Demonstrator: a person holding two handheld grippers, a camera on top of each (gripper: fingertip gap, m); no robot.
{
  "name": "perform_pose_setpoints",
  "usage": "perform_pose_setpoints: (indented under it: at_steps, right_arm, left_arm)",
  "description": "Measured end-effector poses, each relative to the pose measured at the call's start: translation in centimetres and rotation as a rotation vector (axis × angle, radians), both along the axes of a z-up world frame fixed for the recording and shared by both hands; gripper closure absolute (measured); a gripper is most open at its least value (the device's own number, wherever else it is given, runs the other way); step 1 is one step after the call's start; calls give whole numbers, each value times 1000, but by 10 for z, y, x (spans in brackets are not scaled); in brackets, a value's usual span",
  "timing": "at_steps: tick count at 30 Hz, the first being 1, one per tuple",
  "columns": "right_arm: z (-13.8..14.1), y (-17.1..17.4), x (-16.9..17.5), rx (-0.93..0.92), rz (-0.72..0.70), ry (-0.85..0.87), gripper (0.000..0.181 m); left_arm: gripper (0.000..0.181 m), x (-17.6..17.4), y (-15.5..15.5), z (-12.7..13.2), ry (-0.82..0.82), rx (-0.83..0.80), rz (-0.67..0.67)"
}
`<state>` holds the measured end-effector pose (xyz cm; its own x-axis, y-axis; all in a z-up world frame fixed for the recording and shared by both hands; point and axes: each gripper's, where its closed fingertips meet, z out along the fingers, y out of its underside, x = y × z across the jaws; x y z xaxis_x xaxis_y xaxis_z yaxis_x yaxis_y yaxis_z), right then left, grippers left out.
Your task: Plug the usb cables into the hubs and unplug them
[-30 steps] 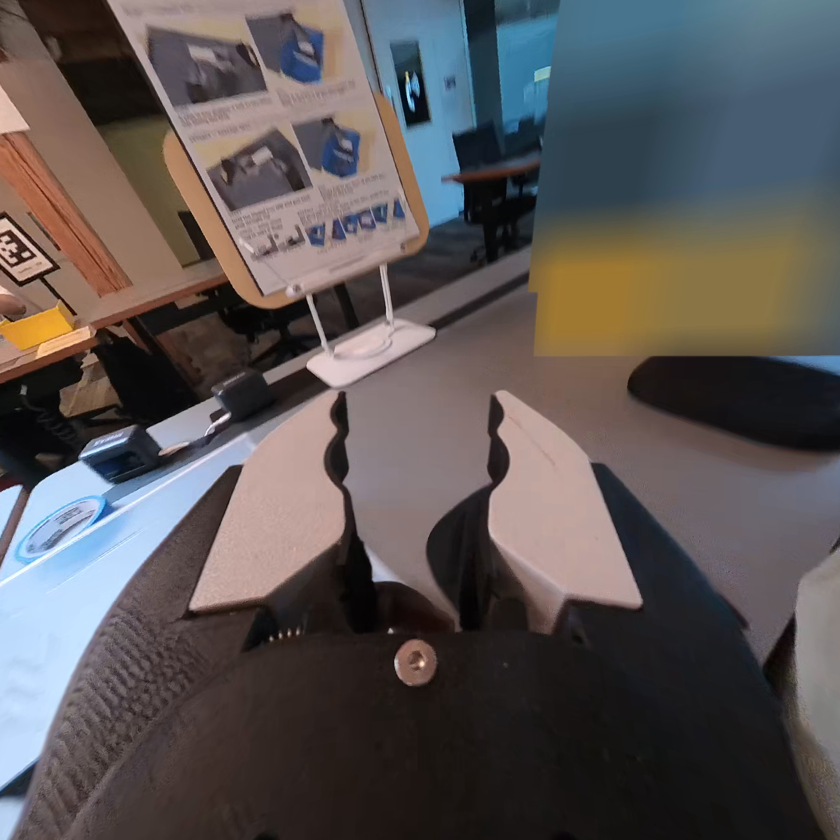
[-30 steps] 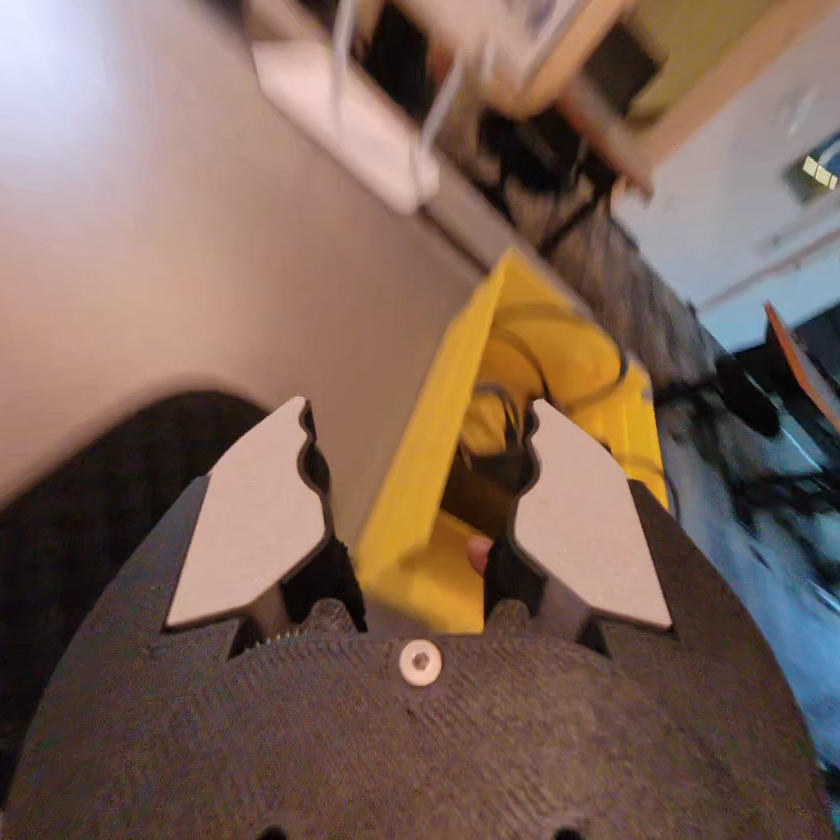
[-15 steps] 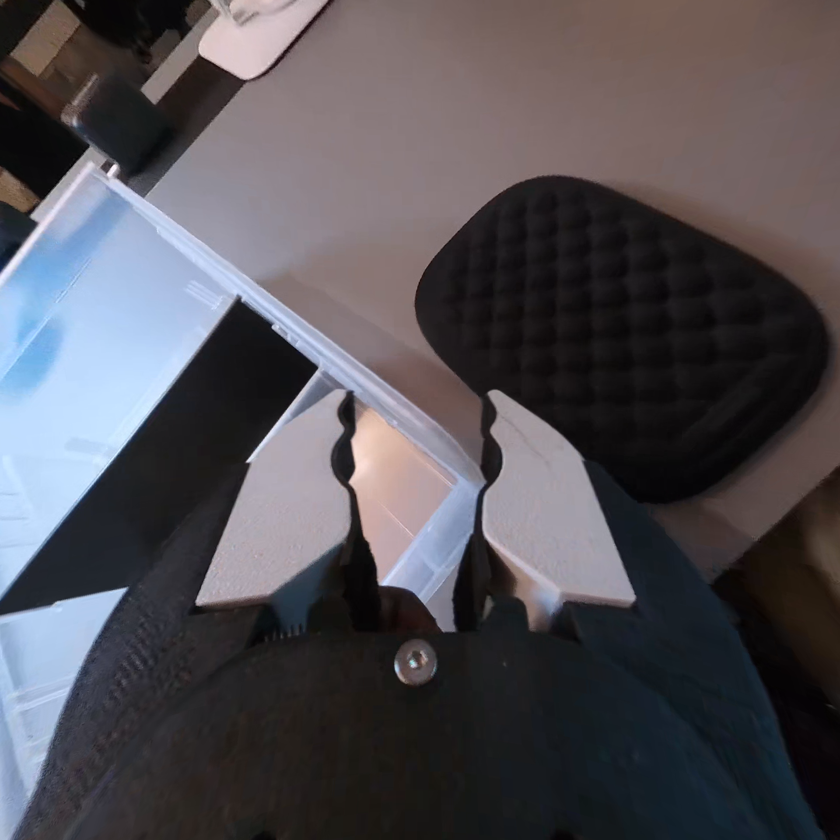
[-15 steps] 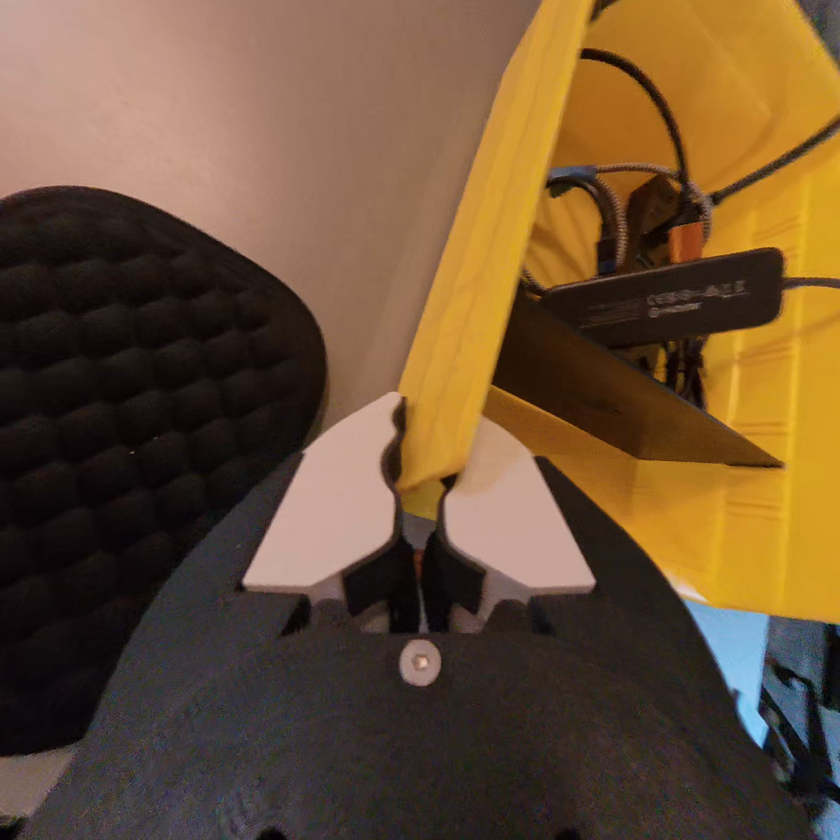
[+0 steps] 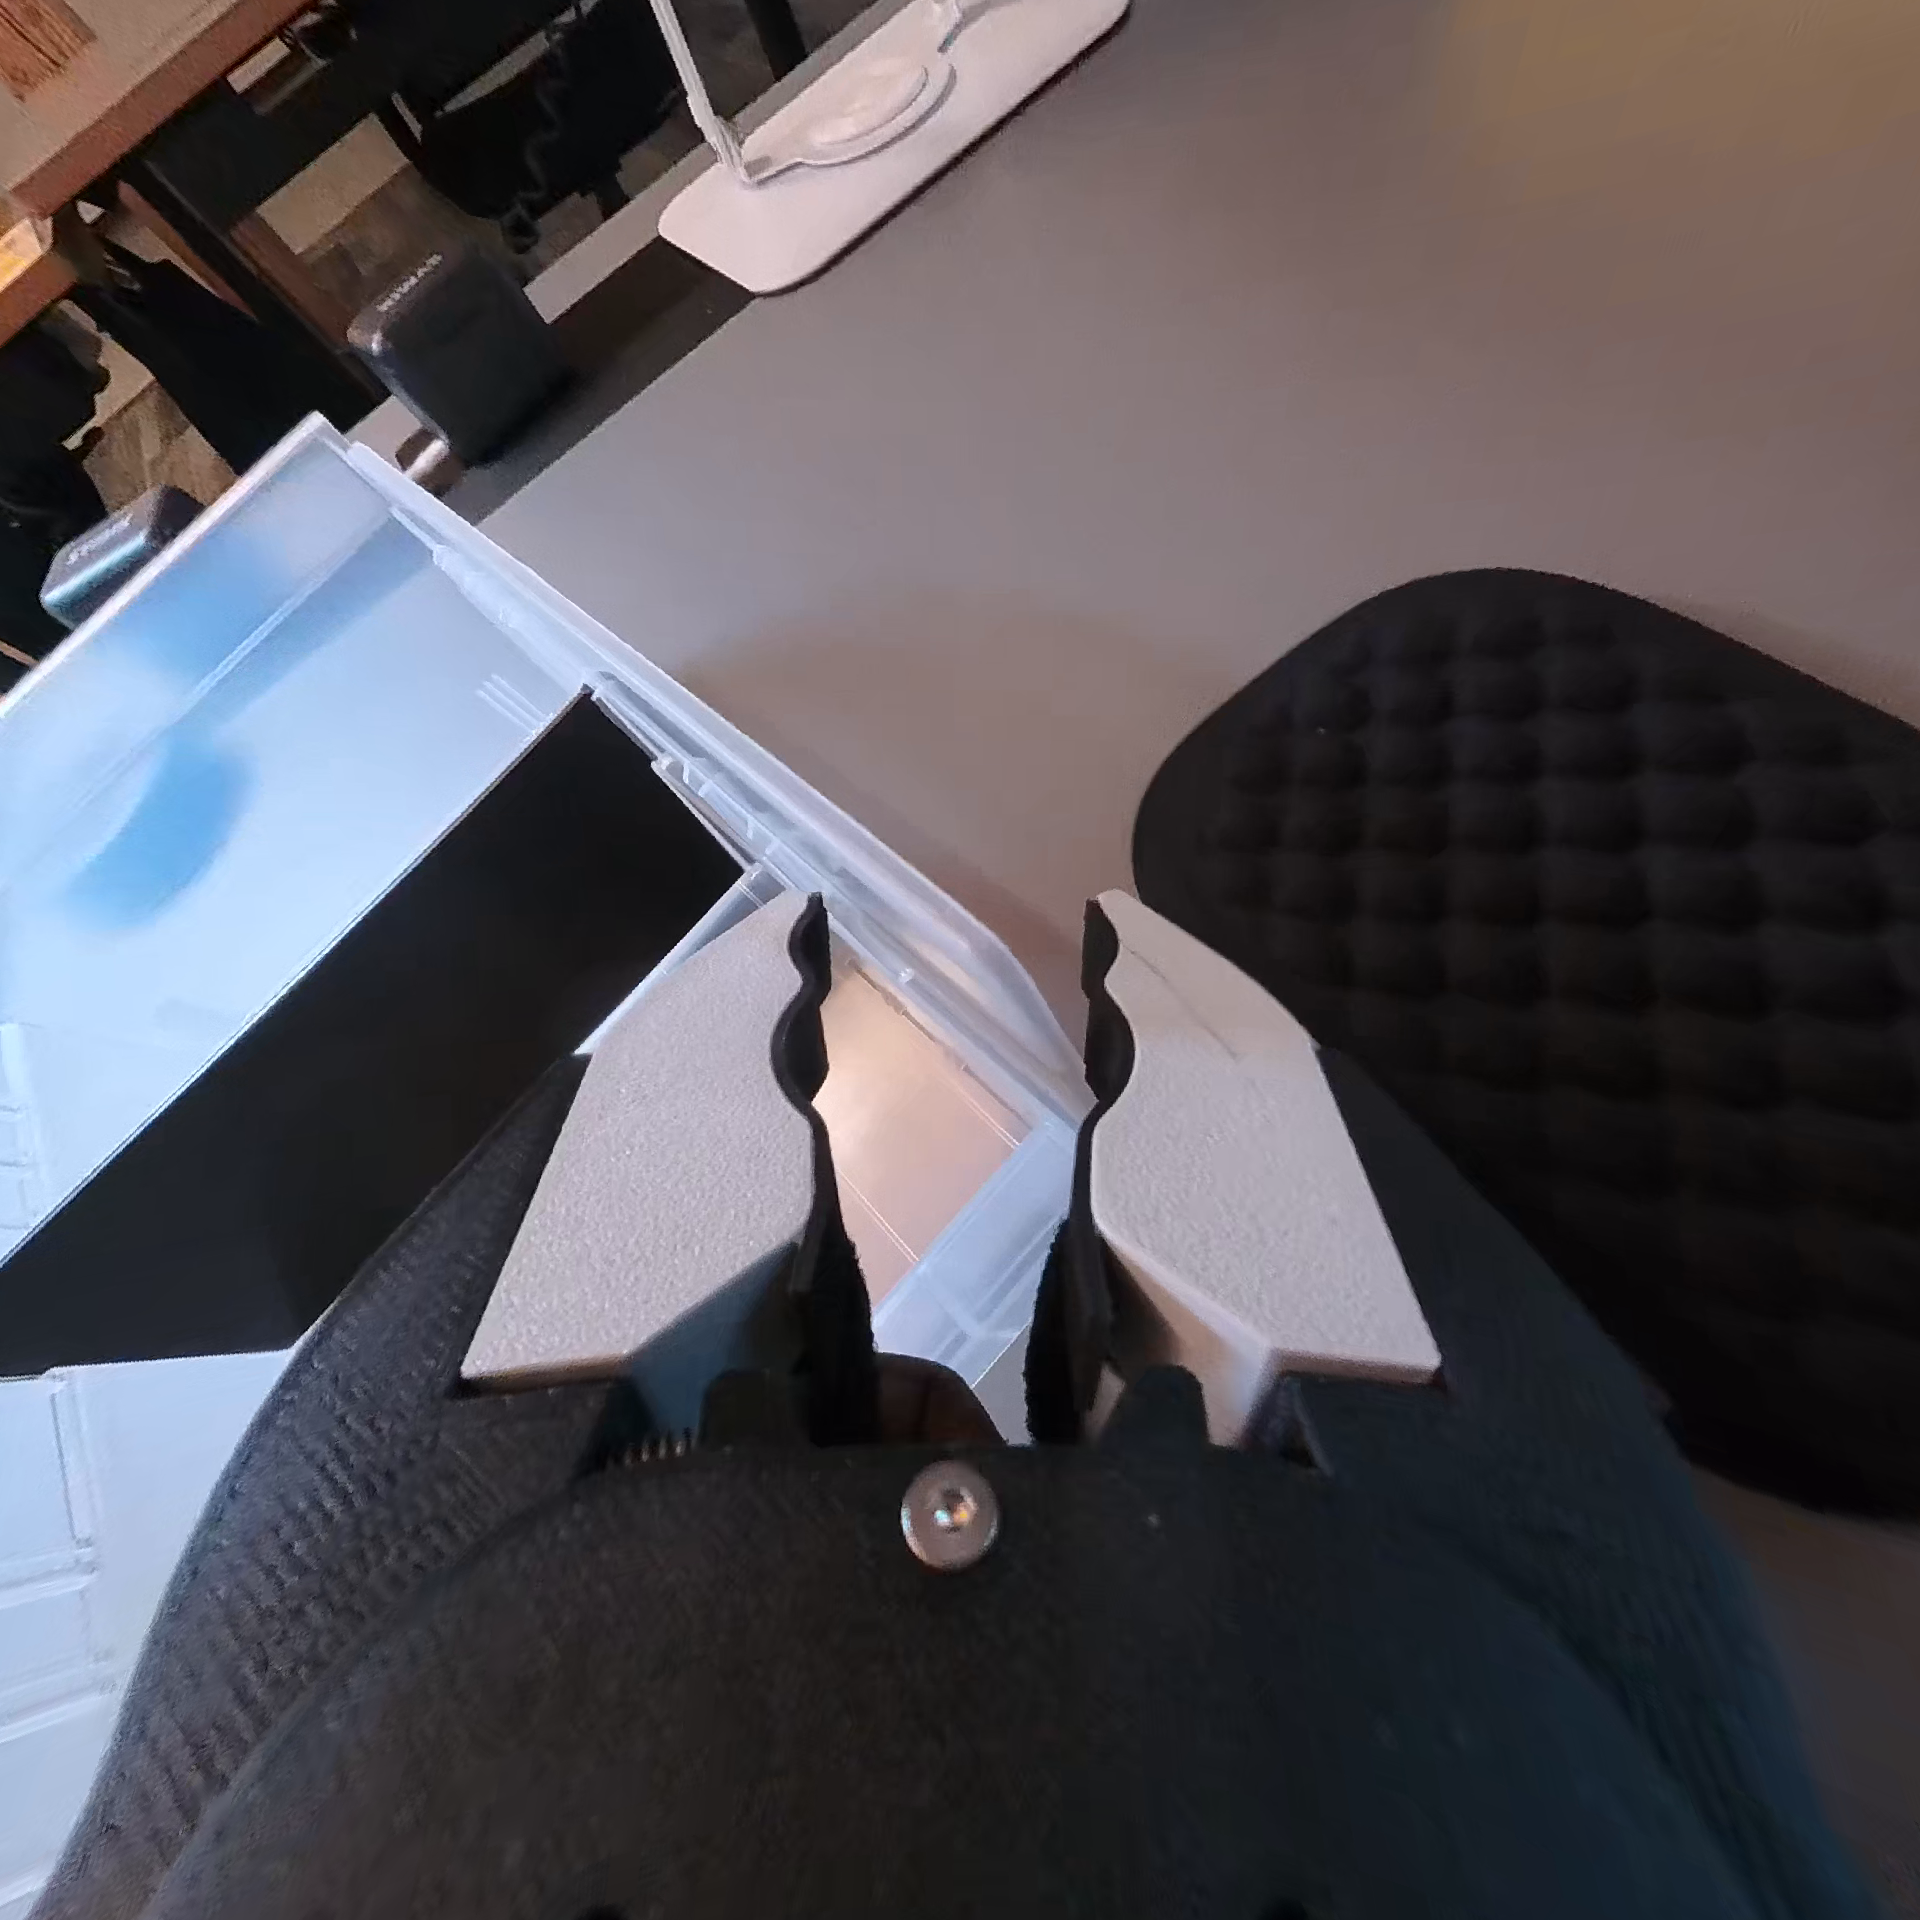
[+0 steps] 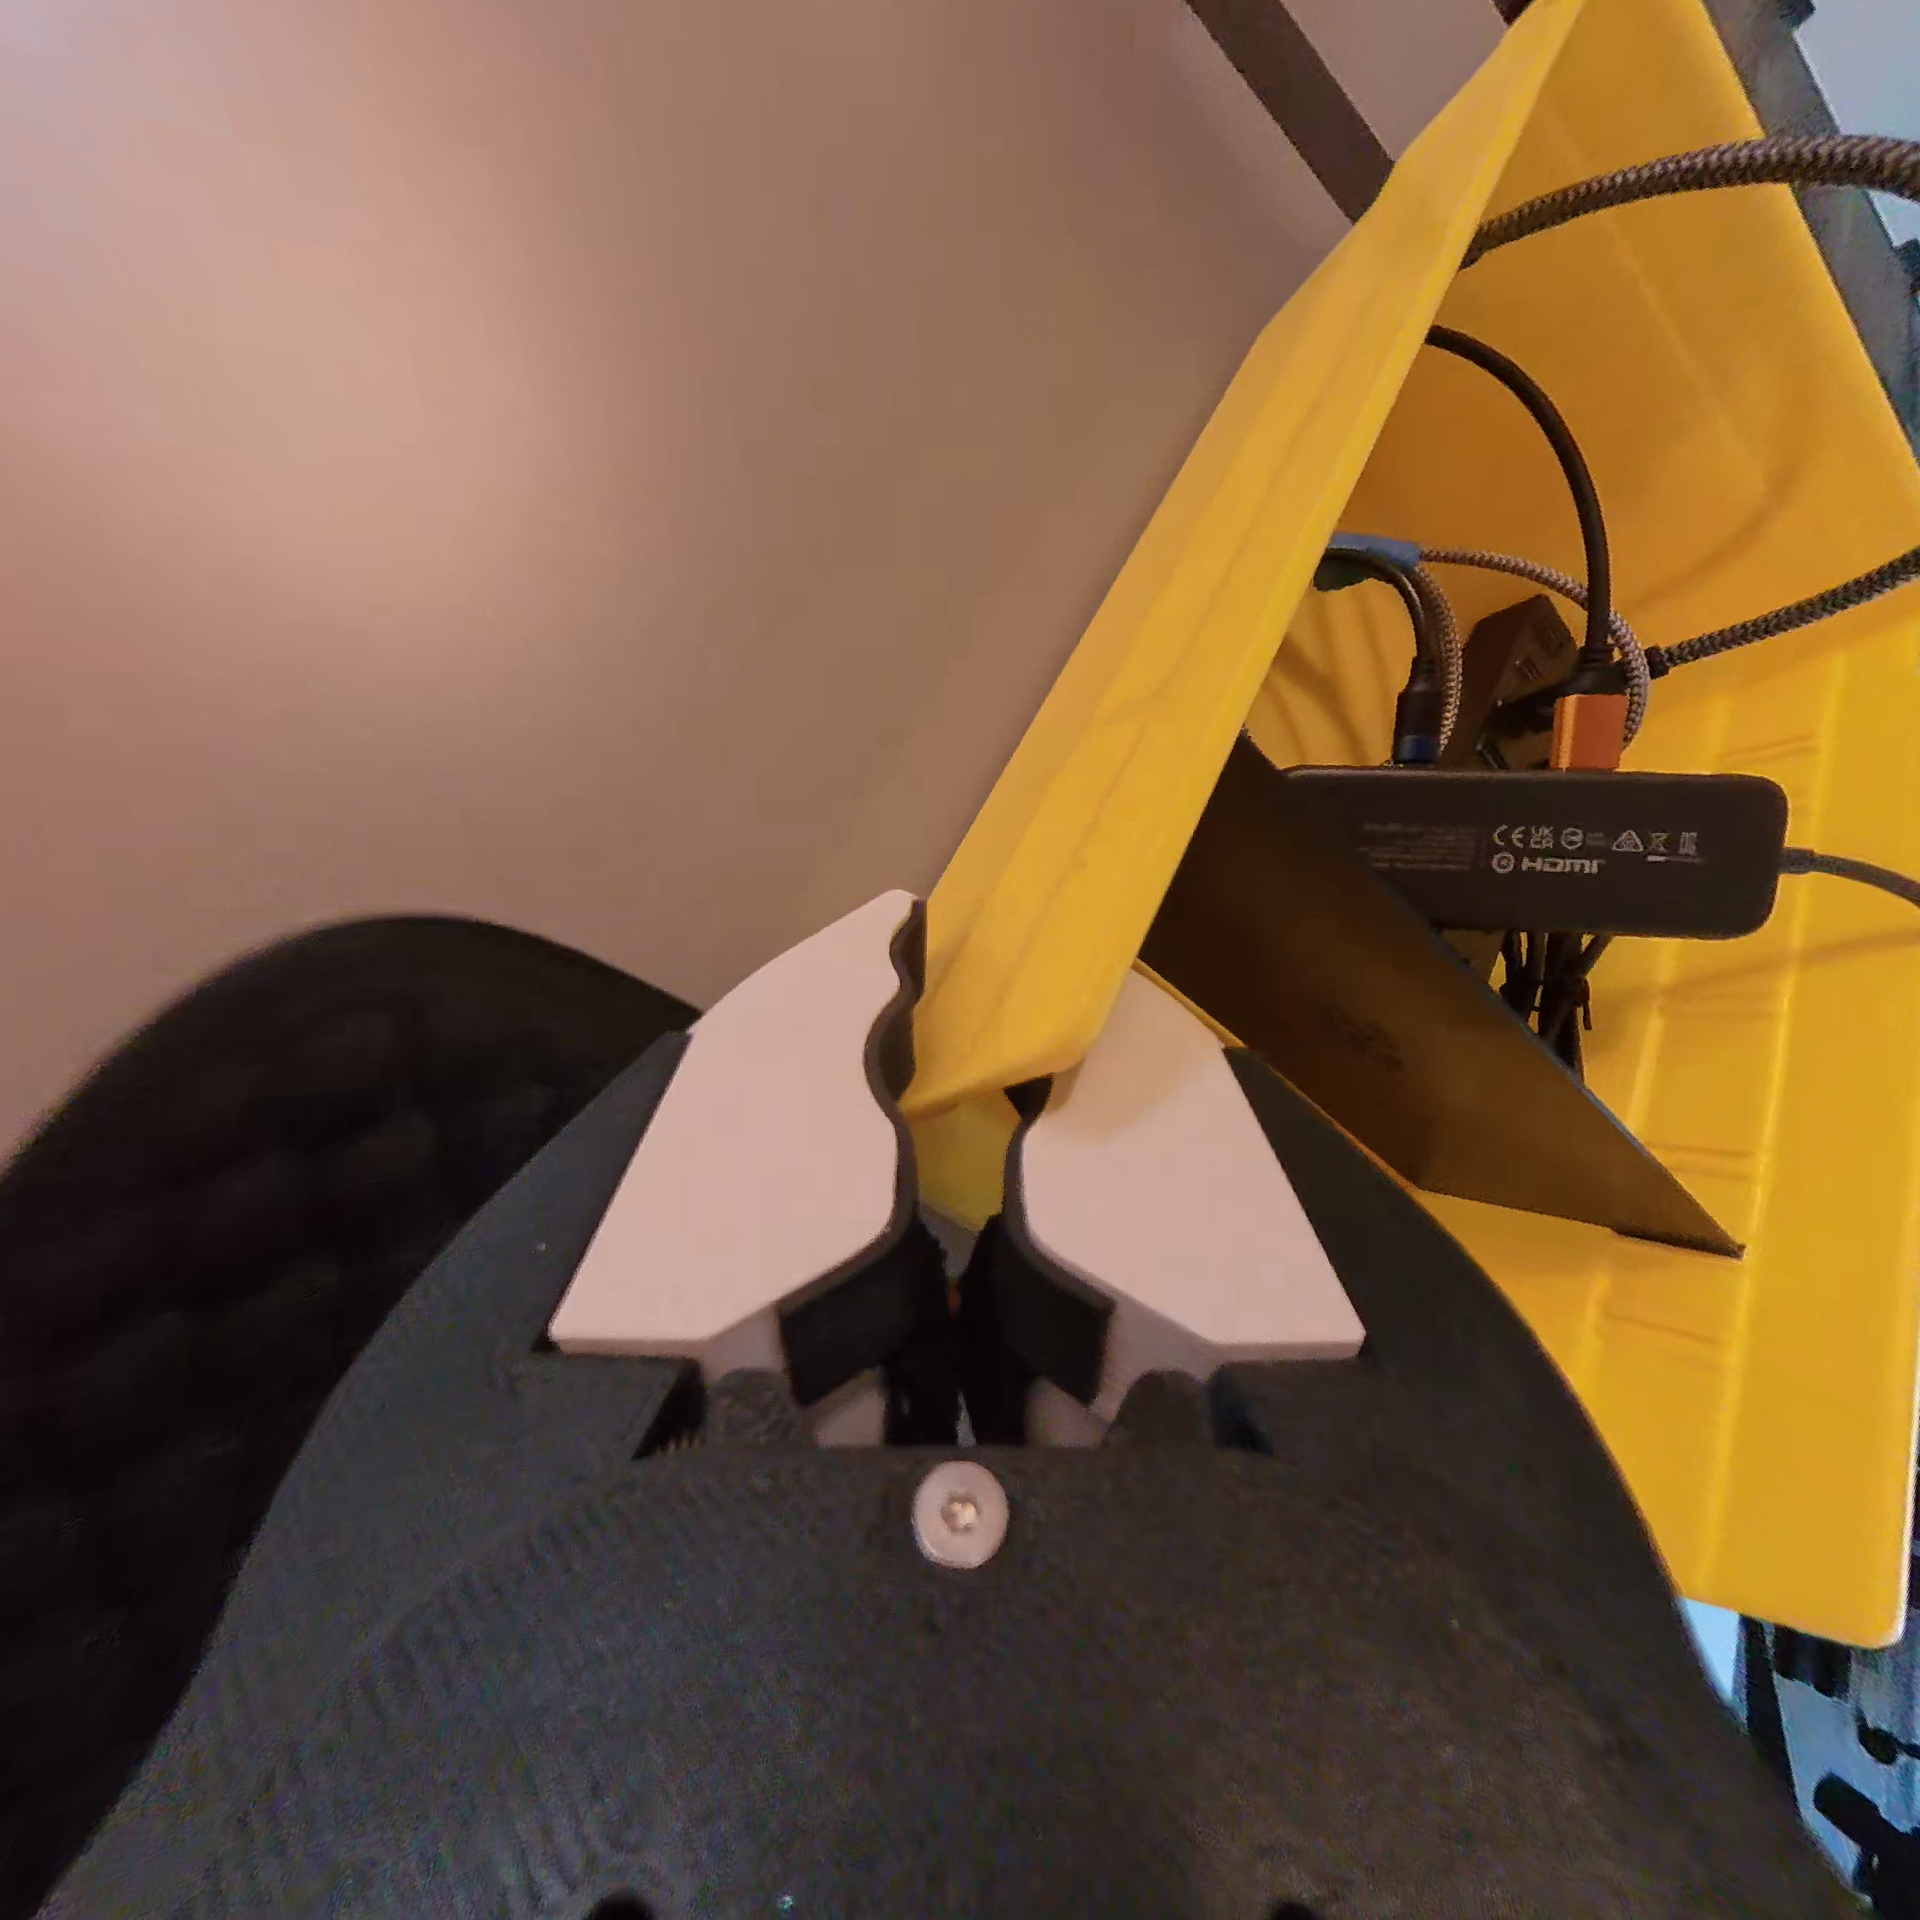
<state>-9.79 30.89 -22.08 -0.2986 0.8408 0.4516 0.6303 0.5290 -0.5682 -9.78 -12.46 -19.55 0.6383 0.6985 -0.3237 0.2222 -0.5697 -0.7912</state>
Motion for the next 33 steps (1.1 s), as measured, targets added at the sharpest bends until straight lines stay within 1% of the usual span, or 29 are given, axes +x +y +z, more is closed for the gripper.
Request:
perform_pose_setpoints:
  at_steps: [3,9,18,21,26,28,30,32,33]
  right_arm:
    - [0,-27,-11,-21,26,-4,168]
    - [0,-87,-25,-70,122,-2,166]
    - [1,-190,-35,-70,346,-25,162]
    - [1,-225,-37,-74,418,-31,160]
    - [2,-285,-39,-130,542,-41,153]
    - [2,-304,-40,-129,584,-48,153]
    - [2,-321,-42,-149,615,-49,152]
    - [2,-336,-43,-184,643,-45,152]
    - [3,-343,-42,-198,656,-42,152]
  left_arm:
    - [134,-7,4,0,2,9,-4]
    - [134,-17,14,0,6,27,-8]
    - [133,-27,34,0,26,22,14]
    - [133,-27,37,1,32,48,22]
    - [133,-24,34,3,44,76,28]
    - [133,-19,28,9,64,66,40]
    - [130,-11,23,19,81,75,21]
    - [124,-4,11,35,95,105,21]
    - [124,-2,2,44,105,132,37]
